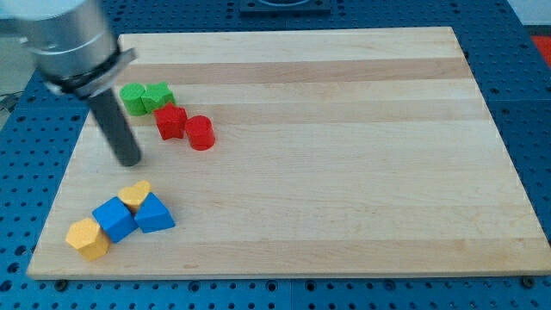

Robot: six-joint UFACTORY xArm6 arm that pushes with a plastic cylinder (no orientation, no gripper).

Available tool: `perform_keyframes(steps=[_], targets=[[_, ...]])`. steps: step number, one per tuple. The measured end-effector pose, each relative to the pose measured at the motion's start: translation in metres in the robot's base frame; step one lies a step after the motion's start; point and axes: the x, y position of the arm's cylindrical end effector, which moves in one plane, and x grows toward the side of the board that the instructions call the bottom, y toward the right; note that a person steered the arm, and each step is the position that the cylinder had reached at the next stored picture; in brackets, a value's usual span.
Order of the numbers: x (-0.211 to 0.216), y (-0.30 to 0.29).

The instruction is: Push the red blocks slightly to the right of the board

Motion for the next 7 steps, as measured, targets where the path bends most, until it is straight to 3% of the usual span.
perform_keyframes(steps=[1, 2, 4, 6, 7], targets=[[0.007, -0.005], [-0.07, -0.033], [-0.094, -0.046], [-0.143, -0.047], [-0.143, -0.036]])
